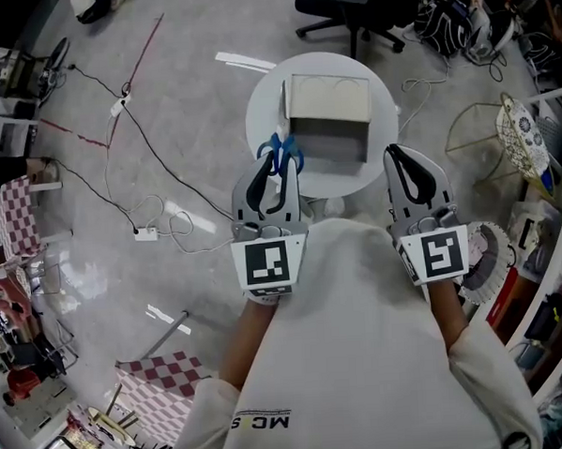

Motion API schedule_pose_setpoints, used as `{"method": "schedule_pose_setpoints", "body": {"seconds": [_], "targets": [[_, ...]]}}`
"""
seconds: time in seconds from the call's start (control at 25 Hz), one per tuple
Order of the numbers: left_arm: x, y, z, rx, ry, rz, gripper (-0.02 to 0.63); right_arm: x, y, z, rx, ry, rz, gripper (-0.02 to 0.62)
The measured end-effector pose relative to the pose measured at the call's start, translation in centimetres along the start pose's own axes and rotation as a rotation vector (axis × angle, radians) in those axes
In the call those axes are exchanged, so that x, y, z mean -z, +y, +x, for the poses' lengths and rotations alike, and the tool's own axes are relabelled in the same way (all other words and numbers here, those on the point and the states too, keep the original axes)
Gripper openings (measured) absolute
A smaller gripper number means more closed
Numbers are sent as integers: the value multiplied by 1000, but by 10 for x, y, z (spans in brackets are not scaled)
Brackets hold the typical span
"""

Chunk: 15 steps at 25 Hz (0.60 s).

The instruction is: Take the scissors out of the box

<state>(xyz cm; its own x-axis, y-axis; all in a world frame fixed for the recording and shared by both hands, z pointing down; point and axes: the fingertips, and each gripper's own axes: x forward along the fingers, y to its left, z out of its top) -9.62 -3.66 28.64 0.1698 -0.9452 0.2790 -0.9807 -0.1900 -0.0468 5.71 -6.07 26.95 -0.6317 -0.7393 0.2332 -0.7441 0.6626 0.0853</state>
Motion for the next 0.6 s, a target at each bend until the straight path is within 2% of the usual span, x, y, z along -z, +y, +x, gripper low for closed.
{"method": "schedule_pose_setpoints", "body": {"seconds": [0.36, 0.6], "targets": [[-2, -2, 4, 17, -4, -27, 86, -3, -5, 4, -14, -19, -39, 74], [2, -6, 7, 38, 9, -28, 84, 4, -3, 3, -51, 6, -58, 74]]}}
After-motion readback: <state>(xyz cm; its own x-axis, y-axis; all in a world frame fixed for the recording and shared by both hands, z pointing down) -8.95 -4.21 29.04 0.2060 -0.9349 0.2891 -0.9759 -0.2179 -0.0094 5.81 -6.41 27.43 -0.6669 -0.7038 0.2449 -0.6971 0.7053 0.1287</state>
